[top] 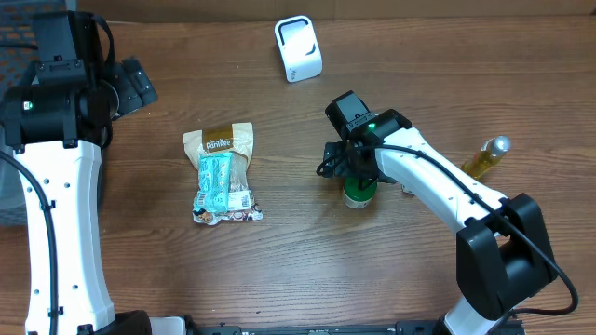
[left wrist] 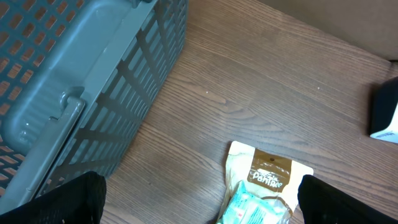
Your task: Scan the item barcode
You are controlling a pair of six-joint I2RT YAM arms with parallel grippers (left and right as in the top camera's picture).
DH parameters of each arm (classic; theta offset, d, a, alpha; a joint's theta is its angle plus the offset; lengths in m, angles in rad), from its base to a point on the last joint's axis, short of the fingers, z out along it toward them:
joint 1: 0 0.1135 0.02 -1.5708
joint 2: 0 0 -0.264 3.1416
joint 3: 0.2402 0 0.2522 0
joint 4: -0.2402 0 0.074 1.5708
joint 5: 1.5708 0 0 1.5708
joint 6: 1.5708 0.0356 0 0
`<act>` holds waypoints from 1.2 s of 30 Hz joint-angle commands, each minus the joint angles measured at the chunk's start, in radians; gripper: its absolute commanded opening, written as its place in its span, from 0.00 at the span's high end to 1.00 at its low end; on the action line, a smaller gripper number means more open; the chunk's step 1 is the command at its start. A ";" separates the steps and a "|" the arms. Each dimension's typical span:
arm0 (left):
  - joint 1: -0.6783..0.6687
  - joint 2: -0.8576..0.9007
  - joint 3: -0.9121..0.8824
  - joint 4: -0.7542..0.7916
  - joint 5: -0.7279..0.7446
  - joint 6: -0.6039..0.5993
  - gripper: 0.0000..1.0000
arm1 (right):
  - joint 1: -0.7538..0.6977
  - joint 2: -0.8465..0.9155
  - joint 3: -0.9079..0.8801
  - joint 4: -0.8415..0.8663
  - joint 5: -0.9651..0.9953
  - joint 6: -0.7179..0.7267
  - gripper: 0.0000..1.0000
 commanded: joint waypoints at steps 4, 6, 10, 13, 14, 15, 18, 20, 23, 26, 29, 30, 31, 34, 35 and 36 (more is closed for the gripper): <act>0.001 0.001 0.001 0.002 -0.013 -0.003 0.00 | 0.001 -0.004 -0.003 0.000 0.007 -0.004 0.00; 0.001 0.001 0.001 0.002 -0.013 -0.003 0.00 | 0.001 -0.004 -0.003 -0.001 0.007 -0.004 0.00; 0.001 0.001 0.001 0.002 -0.013 -0.003 0.00 | 0.001 -0.004 -0.003 -0.016 0.007 -0.004 0.00; 0.001 0.001 0.001 0.002 -0.013 -0.003 0.00 | 0.001 -0.004 -0.003 -0.030 0.007 -0.004 0.00; 0.001 0.001 0.001 0.002 -0.013 -0.003 0.00 | 0.001 -0.004 -0.003 -0.031 0.007 -0.005 0.00; 0.001 0.001 0.001 0.002 -0.013 -0.003 0.00 | 0.001 -0.004 -0.003 -0.031 0.007 -0.005 0.00; 0.001 0.001 0.001 0.002 -0.013 -0.003 0.01 | 0.001 -0.004 -0.003 -0.031 0.007 -0.005 0.01; 0.001 0.001 0.001 0.002 -0.013 -0.003 0.00 | 0.001 -0.004 -0.003 -0.031 0.008 -0.005 0.07; 0.001 0.001 0.001 0.002 -0.013 -0.003 0.01 | 0.001 -0.004 -0.003 -0.030 0.009 -0.005 0.13; 0.001 0.001 0.001 0.002 -0.013 -0.003 0.01 | 0.001 -0.004 -0.003 -0.034 0.011 -0.004 0.16; 0.001 0.001 0.001 0.002 -0.013 -0.003 0.00 | 0.001 -0.003 -0.003 -0.047 0.011 -0.005 0.16; 0.001 0.001 0.001 0.002 -0.013 -0.003 0.00 | 0.001 -0.003 -0.003 -0.049 0.011 -0.005 0.16; 0.001 0.001 0.001 0.002 -0.013 -0.003 0.00 | 0.001 -0.003 -0.003 -0.052 0.011 -0.005 0.16; 0.001 0.001 0.001 0.002 -0.013 -0.003 0.00 | 0.001 0.000 -0.003 -0.070 0.011 -0.005 0.21; 0.001 0.001 0.001 0.002 -0.013 -0.003 0.00 | 0.001 0.000 -0.003 -0.076 0.011 -0.004 0.23; 0.001 0.001 0.001 0.002 -0.013 -0.003 0.00 | 0.001 0.000 -0.003 -0.083 0.011 -0.005 0.25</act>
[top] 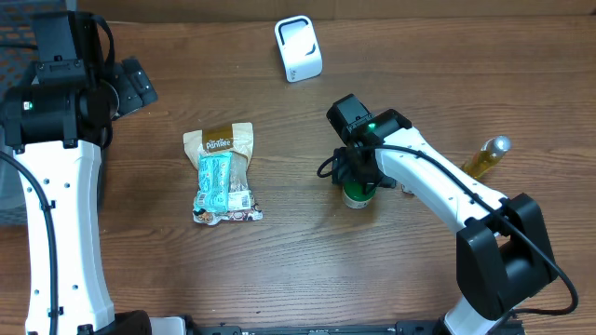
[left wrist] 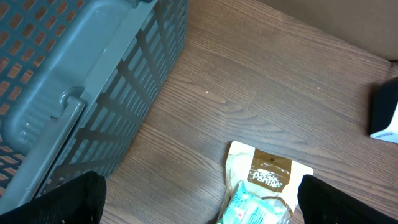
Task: Scan the item barcode
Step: 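Hold the green-lidded jar on the table with the right gripper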
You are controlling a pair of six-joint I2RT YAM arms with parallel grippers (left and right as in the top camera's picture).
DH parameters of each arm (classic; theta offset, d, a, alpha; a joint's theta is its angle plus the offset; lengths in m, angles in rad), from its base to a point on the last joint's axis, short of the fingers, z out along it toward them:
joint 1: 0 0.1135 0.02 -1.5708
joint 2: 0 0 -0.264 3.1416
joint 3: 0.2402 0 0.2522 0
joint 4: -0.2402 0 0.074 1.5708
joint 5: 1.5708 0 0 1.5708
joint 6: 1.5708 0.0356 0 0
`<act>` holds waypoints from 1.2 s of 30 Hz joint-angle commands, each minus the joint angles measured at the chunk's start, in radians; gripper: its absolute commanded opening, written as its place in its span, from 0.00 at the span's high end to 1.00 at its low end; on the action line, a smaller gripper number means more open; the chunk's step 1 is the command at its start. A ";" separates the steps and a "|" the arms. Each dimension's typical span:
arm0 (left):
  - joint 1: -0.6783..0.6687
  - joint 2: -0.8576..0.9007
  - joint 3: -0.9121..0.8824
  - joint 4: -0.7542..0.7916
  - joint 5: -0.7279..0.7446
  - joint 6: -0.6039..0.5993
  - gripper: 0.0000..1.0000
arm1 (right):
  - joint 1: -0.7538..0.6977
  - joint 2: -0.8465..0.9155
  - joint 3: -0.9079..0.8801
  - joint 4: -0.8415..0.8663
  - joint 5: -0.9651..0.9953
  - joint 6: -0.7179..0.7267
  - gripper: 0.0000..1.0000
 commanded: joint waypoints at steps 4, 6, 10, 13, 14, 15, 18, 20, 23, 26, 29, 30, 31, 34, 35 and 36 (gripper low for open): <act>0.001 0.001 0.001 0.002 -0.013 -0.003 0.00 | 0.001 0.000 -0.003 -0.020 0.007 -0.003 0.28; 0.001 0.001 0.001 0.002 -0.013 -0.003 0.00 | 0.001 0.000 -0.003 -0.033 0.007 -0.003 0.30; 0.001 0.001 0.001 0.002 -0.013 -0.003 0.00 | 0.001 0.000 -0.003 -0.039 0.007 -0.003 0.32; 0.001 0.001 0.001 0.002 -0.013 -0.003 0.00 | 0.001 0.000 -0.003 -0.050 0.006 -0.003 0.32; 0.001 0.001 0.001 0.002 -0.013 -0.003 0.00 | 0.001 0.000 -0.003 -0.058 0.006 -0.003 0.30; 0.001 0.001 0.001 0.002 -0.013 -0.003 0.00 | 0.001 0.000 -0.003 -0.059 0.006 -0.003 0.27; 0.001 0.001 0.001 0.002 -0.013 -0.003 0.00 | 0.001 0.000 -0.003 -0.048 0.007 -0.003 0.23; 0.001 0.001 0.001 0.002 -0.013 -0.003 0.01 | 0.001 0.001 -0.003 -0.009 0.007 -0.014 0.22; 0.001 0.001 0.001 0.002 -0.013 -0.003 0.01 | 0.001 0.001 -0.003 0.005 0.003 -0.078 0.22; 0.001 0.001 0.001 0.002 -0.013 -0.003 0.00 | 0.001 0.001 -0.003 -0.027 0.002 -0.079 0.22; 0.001 0.001 0.001 0.002 -0.013 -0.003 0.00 | 0.001 0.001 -0.003 -0.042 -0.024 -0.080 0.19; 0.001 0.001 0.001 0.002 -0.013 -0.003 0.00 | 0.002 0.002 -0.003 -0.042 -0.028 -0.083 0.18; 0.001 0.001 0.001 0.002 -0.013 -0.003 0.00 | 0.002 0.002 -0.003 -0.042 -0.027 -0.083 0.18; 0.001 0.001 0.001 0.002 -0.013 -0.003 0.00 | 0.002 0.007 -0.003 -0.043 -0.027 -0.083 0.18; 0.001 0.001 0.001 0.002 -0.013 -0.003 0.01 | 0.002 0.013 -0.003 -0.043 -0.027 -0.083 0.18; 0.001 0.001 0.001 0.002 -0.013 -0.003 0.00 | 0.002 0.020 -0.003 -0.043 -0.027 -0.083 0.18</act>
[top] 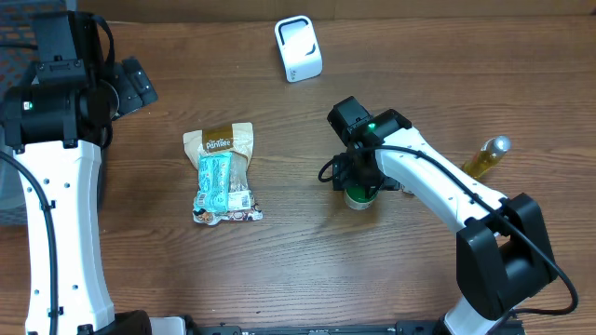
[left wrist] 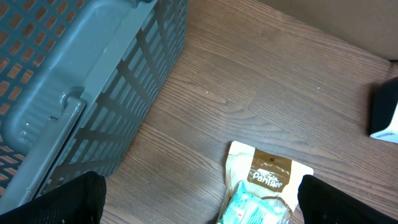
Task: Scan the item barcode
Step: 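Hold the green-lidded jar on the table with the right gripper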
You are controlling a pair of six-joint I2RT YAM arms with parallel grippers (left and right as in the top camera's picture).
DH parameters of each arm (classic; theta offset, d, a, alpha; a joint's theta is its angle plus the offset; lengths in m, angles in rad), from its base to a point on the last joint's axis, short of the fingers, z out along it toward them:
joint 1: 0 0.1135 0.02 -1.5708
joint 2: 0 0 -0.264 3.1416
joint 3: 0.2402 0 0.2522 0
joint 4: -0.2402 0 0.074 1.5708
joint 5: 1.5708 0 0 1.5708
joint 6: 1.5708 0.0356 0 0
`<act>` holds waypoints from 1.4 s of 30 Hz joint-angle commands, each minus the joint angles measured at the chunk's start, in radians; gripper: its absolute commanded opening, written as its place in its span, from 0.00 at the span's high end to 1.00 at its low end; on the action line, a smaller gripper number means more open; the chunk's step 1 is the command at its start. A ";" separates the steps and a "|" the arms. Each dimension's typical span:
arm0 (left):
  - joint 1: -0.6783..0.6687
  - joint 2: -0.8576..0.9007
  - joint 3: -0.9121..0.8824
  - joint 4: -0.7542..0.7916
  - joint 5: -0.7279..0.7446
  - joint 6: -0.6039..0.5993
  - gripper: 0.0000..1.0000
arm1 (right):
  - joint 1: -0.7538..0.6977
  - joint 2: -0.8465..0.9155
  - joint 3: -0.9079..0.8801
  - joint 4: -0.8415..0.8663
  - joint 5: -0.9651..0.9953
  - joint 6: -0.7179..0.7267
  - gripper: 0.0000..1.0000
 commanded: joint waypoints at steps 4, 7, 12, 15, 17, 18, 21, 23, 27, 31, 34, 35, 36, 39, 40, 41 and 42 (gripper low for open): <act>0.001 0.001 0.001 0.002 -0.013 -0.003 0.00 | 0.002 0.040 -0.003 0.003 0.002 -0.006 0.20; 0.001 0.001 0.001 0.002 -0.013 -0.003 0.01 | 0.002 0.042 -0.003 0.005 0.002 -0.006 0.21; 0.001 0.001 0.001 0.002 -0.013 -0.003 0.00 | 0.001 0.043 -0.025 0.018 0.002 -0.006 0.21; 0.001 0.001 0.001 0.002 -0.013 -0.003 0.00 | 0.001 0.043 -0.063 0.057 0.009 -0.006 0.21; 0.001 0.001 0.001 0.002 -0.013 -0.003 0.00 | 0.001 0.043 -0.085 0.084 0.021 -0.006 0.21; 0.001 0.001 0.001 0.002 -0.013 -0.003 0.00 | 0.001 0.043 -0.086 0.087 0.032 -0.006 0.21; 0.001 0.001 0.001 0.002 -0.013 -0.003 0.00 | 0.001 0.043 -0.086 0.100 0.031 -0.006 0.21; 0.001 0.001 0.001 0.002 -0.013 -0.003 0.00 | 0.001 0.043 -0.086 0.100 0.031 -0.006 0.22; 0.001 0.001 0.001 0.002 -0.013 -0.003 0.00 | 0.001 0.043 -0.087 0.099 0.031 -0.006 0.22; 0.001 0.001 0.001 0.002 -0.013 -0.003 0.00 | 0.001 0.043 -0.087 0.100 0.031 -0.005 0.22; 0.001 0.001 0.001 0.002 -0.013 -0.003 0.01 | 0.001 0.043 -0.101 0.112 0.031 -0.006 0.22; 0.001 0.001 0.001 0.002 -0.013 -0.003 0.00 | 0.001 0.043 -0.113 0.126 0.031 -0.006 0.22; 0.001 0.001 0.001 0.002 -0.013 -0.003 0.01 | 0.001 0.043 -0.122 0.138 0.031 -0.006 0.22; 0.001 0.001 0.001 0.002 -0.013 -0.003 0.00 | 0.001 0.043 -0.130 0.150 0.031 -0.006 0.22; 0.001 0.001 0.001 0.002 -0.013 -0.003 0.00 | 0.001 0.043 -0.130 0.149 0.031 -0.006 0.23; 0.001 0.001 0.001 0.002 -0.013 -0.003 0.01 | 0.001 0.043 -0.130 0.148 0.031 -0.006 0.23; 0.001 0.001 0.001 0.002 -0.013 -0.003 0.00 | 0.001 0.043 -0.130 0.147 0.031 -0.006 0.25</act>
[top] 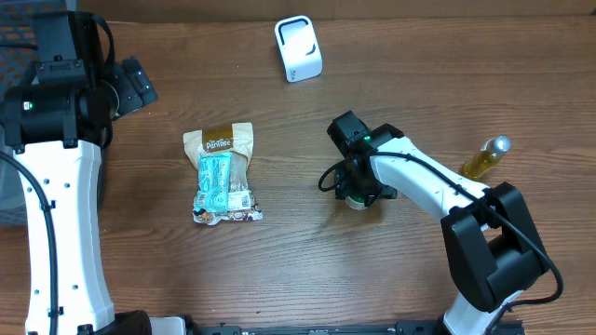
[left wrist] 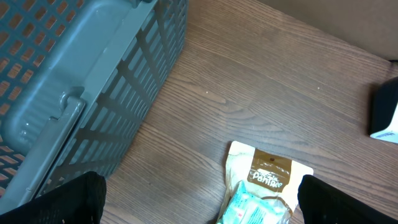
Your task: Scan the item barcode
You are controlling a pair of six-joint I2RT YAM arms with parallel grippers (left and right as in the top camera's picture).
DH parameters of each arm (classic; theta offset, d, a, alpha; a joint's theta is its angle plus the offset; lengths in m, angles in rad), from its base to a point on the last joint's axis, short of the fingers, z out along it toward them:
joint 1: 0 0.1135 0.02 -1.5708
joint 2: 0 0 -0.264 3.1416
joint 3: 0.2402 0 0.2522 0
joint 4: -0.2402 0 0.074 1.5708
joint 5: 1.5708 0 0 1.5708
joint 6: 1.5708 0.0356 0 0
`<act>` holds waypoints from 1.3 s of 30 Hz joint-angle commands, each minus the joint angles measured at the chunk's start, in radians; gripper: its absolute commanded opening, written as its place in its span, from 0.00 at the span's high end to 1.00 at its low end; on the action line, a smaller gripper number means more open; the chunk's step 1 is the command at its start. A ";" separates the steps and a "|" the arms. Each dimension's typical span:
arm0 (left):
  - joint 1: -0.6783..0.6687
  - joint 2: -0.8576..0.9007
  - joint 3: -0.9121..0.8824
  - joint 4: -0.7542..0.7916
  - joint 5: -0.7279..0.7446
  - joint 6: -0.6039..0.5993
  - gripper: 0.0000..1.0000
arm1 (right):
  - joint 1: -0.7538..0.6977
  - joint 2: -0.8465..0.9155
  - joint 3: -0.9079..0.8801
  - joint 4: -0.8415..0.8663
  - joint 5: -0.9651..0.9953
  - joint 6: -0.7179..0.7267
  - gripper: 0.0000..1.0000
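A white barcode scanner (top: 298, 48) stands at the back of the table (top: 279, 270). A small green-topped container (top: 355, 200) sits right of centre, mostly covered by my right gripper (top: 357, 189), which is down around it; whether the fingers are pressing on it is hidden. A tan snack pouch with a teal pack (top: 222, 173) lies left of centre and also shows as the pouch (left wrist: 264, 180) in the left wrist view. My left gripper (left wrist: 202, 205) hangs high over the table's left part, wide open, with nothing between its black fingertips (left wrist: 68, 199).
A yellow bottle with a silver cap (top: 486, 157) lies at the right. A grey-blue slatted basket (left wrist: 74, 81) stands at the far left, beside the left arm (top: 56, 186). The edge of the scanner (left wrist: 387, 115) shows at the right of the left wrist view.
My right wrist has dropped lower over the green-topped container and now covers more of it. The left arm, the pouch and the scanner have not moved.
My right gripper was over the green-topped container with much of its green top showing. At each later moment it stood a little lower and covered more of it; now only a sliver of green shows. The left gripper stayed open and still throughout.
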 commanded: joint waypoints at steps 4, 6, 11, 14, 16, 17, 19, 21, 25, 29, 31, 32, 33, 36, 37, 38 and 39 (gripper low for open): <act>0.001 0.001 0.001 0.002 -0.013 -0.003 0.00 | 0.001 0.000 -0.009 0.003 0.011 -0.003 0.26; 0.001 0.001 0.001 0.002 -0.013 -0.003 0.00 | 0.001 0.000 -0.009 0.003 0.010 -0.003 0.26; 0.001 0.001 0.001 0.002 -0.013 -0.003 0.00 | 0.001 0.000 -0.010 0.000 0.010 -0.003 0.24; 0.001 0.001 0.001 0.002 -0.013 -0.003 0.00 | 0.001 0.000 -0.011 0.006 0.010 -0.003 0.24; 0.001 0.001 0.001 0.002 -0.013 -0.003 0.00 | 0.001 0.000 -0.018 0.018 0.010 -0.003 0.24; 0.001 0.001 0.001 0.002 -0.013 -0.003 0.01 | 0.001 0.000 -0.028 0.027 0.010 -0.003 0.24; 0.001 0.001 0.001 0.002 -0.013 -0.003 0.00 | 0.001 0.000 -0.031 0.029 0.010 -0.003 0.23; 0.001 0.001 0.001 0.002 -0.013 -0.003 0.00 | 0.001 0.000 -0.031 0.029 0.010 -0.003 0.23; 0.001 0.001 0.001 0.002 -0.013 -0.003 0.00 | 0.001 0.000 -0.031 0.029 0.010 -0.003 0.25; 0.001 0.001 0.001 0.002 -0.013 -0.003 0.00 | 0.001 0.000 -0.031 0.026 0.010 -0.003 0.31; 0.001 0.001 0.001 0.002 -0.013 -0.003 0.01 | 0.001 0.000 -0.024 0.025 0.010 0.001 0.36; 0.001 0.001 0.001 0.002 -0.013 -0.003 0.01 | 0.001 0.000 -0.015 0.021 0.010 0.001 0.38; 0.001 0.001 0.001 0.002 -0.013 -0.003 0.00 | 0.001 0.000 -0.003 0.013 0.010 0.000 0.41; 0.001 0.001 0.001 0.002 -0.013 -0.003 0.00 | 0.001 0.000 0.068 -0.060 0.010 0.001 0.42; 0.001 0.001 0.001 0.002 -0.013 -0.003 0.00 | 0.001 0.000 0.103 -0.093 0.010 0.001 0.43; 0.001 0.001 0.001 0.002 -0.013 -0.003 0.00 | 0.001 0.000 0.137 -0.124 0.004 0.002 0.42; 0.001 0.001 0.001 0.002 -0.013 -0.003 0.00 | 0.001 0.000 0.161 -0.144 -0.003 0.008 0.43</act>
